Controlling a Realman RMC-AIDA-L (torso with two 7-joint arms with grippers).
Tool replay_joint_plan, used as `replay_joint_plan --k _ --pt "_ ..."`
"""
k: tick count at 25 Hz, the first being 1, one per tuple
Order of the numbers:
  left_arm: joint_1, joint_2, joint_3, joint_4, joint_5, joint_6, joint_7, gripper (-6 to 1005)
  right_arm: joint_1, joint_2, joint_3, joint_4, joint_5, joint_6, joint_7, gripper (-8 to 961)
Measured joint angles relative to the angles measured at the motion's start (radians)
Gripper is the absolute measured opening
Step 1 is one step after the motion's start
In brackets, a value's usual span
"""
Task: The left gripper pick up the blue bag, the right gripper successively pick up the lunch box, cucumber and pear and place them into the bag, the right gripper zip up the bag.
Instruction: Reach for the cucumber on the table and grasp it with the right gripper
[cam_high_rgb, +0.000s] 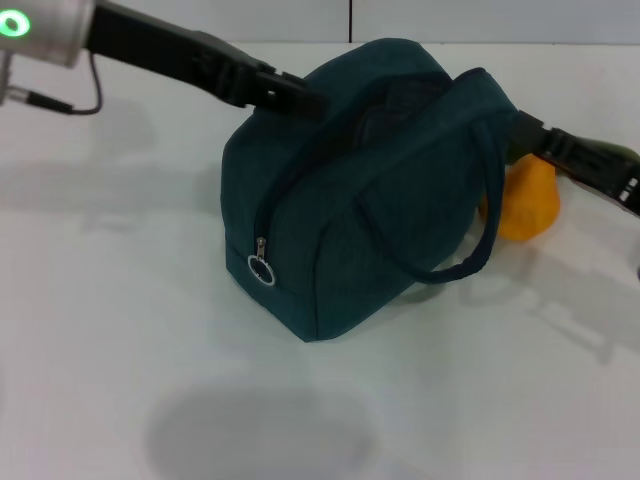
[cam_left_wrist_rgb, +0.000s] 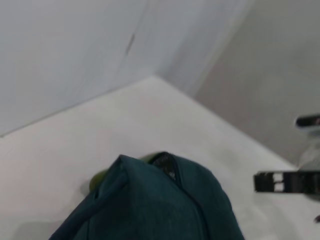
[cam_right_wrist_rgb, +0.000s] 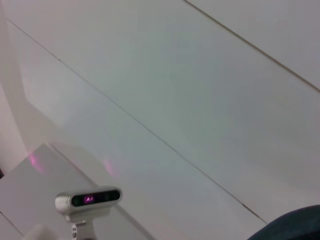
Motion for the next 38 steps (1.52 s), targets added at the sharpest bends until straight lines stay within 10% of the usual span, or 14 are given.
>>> replay_joint_plan --k 6,18,32,38 --pt "-0.091 -0.040 0.015 0.038 0.146 -0.055 -0.020 583 -0.042 0.001 0.009 -0.005 0.005 -0.031 -0.041 293" --pt "-0.171 -0.022 0.015 -0.008 0.205 -0.093 -0.040 852 -0.068 0.004 0.009 0.005 0.009 -0.033 -0.080 293" --pt "-0.223 0.000 0.016 -0.101 0.320 -0.118 -0.051 884 -0.079 0.007 0.011 0.008 0.029 -0.025 -0.084 294" --pt "-0.244 0.012 0.035 -0.161 0.321 -0.112 -0.051 669 -0.082 0.007 0.011 0.008 0.039 -0.016 -0.084 299"
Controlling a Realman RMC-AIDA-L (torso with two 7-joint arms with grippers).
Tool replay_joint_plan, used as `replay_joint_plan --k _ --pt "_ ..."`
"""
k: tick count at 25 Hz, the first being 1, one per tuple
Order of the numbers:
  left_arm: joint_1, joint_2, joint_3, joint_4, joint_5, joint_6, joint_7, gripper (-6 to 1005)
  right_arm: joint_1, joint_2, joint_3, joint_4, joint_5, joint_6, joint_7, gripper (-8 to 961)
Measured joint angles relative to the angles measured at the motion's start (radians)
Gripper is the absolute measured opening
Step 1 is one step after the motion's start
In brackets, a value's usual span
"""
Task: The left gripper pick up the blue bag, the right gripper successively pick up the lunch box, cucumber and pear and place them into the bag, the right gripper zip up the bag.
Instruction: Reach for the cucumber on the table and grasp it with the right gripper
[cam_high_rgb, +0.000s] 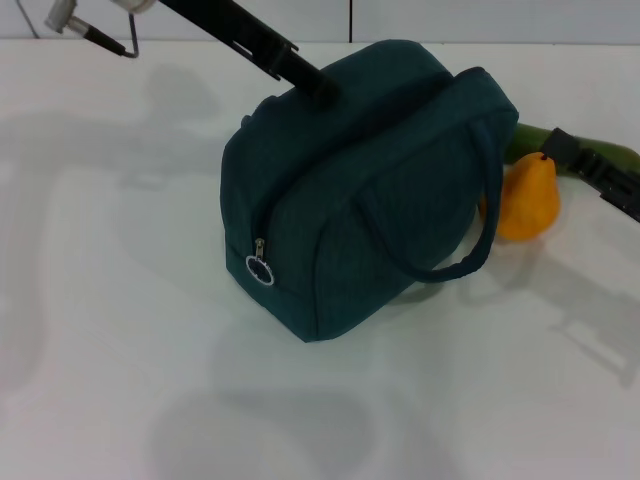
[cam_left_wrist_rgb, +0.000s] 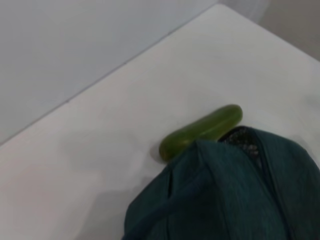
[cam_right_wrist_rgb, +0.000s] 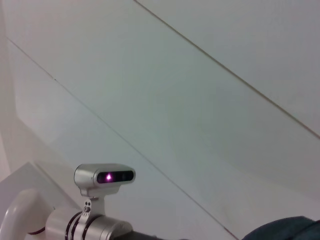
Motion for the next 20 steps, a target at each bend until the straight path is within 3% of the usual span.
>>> replay_joint_plan --k 10,16,20 --pt "-0.017 0.003 0.022 -0.008 0.003 -0.010 -0.016 462 -0.009 -0.002 0.000 0.000 0.012 0.005 0.000 306" --pt "-0.017 0.003 0.022 -0.007 0.004 -0.014 -0.020 278 -0.029 -0.007 0.000 -0.008 0.017 -0.007 0.000 311" --pt "-0.013 -0.003 0.022 -0.005 0.005 -0.014 -0.043 100 -0.053 -0.011 0.000 -0.041 0.023 -0.038 0.000 314"
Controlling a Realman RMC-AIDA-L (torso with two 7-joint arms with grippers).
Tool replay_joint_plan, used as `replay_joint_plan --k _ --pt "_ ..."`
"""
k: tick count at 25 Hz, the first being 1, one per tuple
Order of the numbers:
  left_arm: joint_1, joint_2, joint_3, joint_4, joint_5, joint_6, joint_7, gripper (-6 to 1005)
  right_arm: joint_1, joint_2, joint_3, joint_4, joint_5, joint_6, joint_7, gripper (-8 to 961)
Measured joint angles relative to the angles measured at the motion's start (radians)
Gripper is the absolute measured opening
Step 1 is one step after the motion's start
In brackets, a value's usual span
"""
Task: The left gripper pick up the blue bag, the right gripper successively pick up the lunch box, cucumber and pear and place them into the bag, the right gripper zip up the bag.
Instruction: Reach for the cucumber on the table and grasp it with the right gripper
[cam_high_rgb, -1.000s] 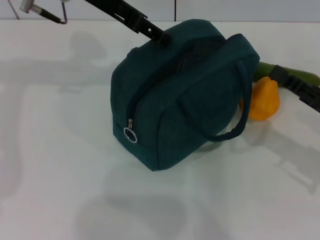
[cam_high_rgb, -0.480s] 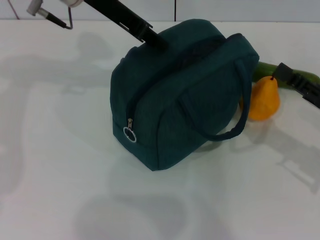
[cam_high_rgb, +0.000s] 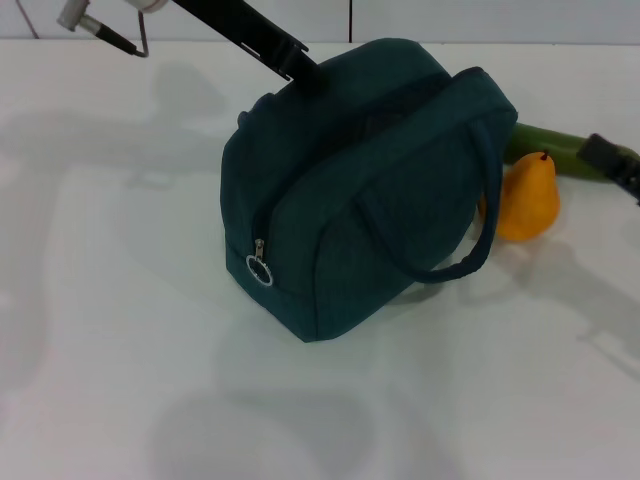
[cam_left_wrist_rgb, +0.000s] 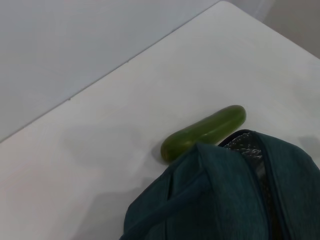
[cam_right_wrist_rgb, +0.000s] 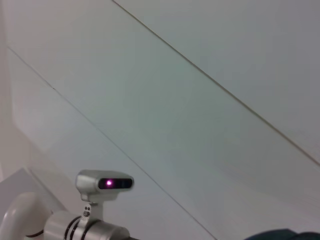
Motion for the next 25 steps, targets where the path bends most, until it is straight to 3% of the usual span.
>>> replay_joint_plan --k 1,6,10,13,18,20,25 --pt "0.002 -0.001 0.000 0.001 0.000 0.000 -0.012 55 -0.007 0.000 0.000 -0.014 0.004 -0.011 0.000 315" --pt "0.009 -0.007 0.000 0.007 -0.002 0.004 -0.077 47 -0.048 -0.007 0.000 -0.119 0.052 -0.088 -0.002 318" --pt "0.032 -0.019 -0.005 0.051 -0.020 0.009 -0.146 47 -0.080 -0.024 0.000 -0.239 0.087 -0.138 -0.028 321" --pt "0.054 -0.026 -0.009 0.095 -0.057 0.009 -0.224 47 -0.092 -0.056 -0.001 -0.324 0.084 -0.133 -0.046 324" --pt "0.091 -0.030 -0.009 0.146 -0.103 0.009 -0.301 47 -0.086 -0.131 -0.014 -0.426 0.041 -0.096 -0.062 327" --pt "0.105 -0.036 -0.009 0.162 -0.111 0.009 -0.317 47 -0.083 -0.146 -0.014 -0.480 0.001 -0.069 -0.063 329" --pt "0.126 -0.047 -0.009 0.168 -0.115 0.008 -0.321 47 -0.059 -0.143 -0.014 -0.639 -0.133 0.012 -0.066 538"
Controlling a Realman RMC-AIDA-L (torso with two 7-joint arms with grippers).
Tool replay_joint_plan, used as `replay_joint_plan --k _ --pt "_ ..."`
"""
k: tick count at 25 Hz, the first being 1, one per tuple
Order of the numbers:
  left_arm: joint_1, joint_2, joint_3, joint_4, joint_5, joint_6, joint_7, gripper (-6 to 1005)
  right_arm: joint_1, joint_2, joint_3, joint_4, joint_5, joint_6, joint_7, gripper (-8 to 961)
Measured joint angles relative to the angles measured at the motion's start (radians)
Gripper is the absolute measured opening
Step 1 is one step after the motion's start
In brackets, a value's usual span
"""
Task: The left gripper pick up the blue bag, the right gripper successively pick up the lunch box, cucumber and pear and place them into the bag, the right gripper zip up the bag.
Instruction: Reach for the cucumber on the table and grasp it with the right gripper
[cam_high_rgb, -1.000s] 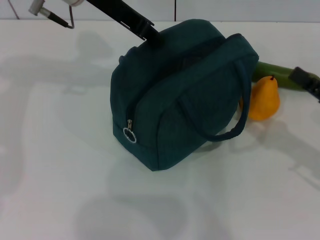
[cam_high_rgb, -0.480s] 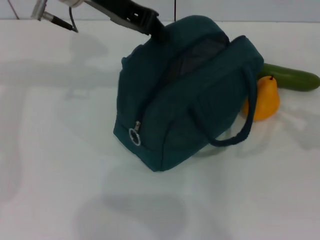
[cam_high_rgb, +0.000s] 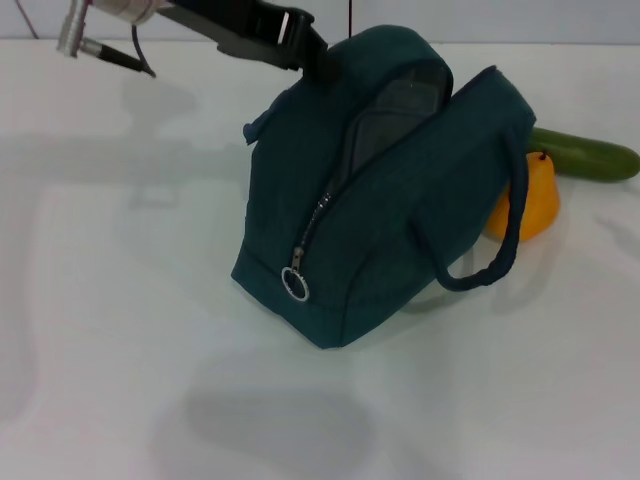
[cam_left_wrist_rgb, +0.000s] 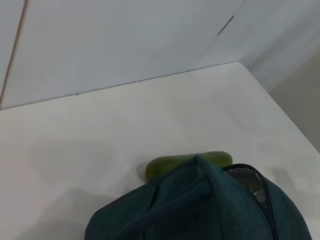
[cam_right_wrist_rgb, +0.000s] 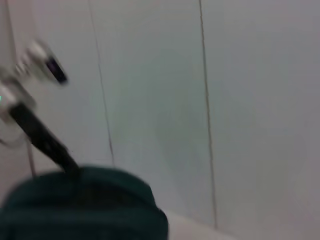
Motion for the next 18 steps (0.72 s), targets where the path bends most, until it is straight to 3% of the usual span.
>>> replay_joint_plan --k 5,8,18 --pt "0.004 -0.009 0.000 0.017 -0.002 -0.003 0.001 47 0.072 -0.013 0.000 -0.061 -0.149 0.053 0.053 652" --pt "0.005 -0.011 0.000 0.020 -0.002 -0.008 0.004 47 0.110 -0.011 -0.021 -0.096 -0.240 0.100 0.066 720" --pt "0.000 -0.015 0.000 0.020 -0.003 -0.032 0.008 48 0.251 -0.008 -0.241 -0.124 -0.535 0.277 0.243 719"
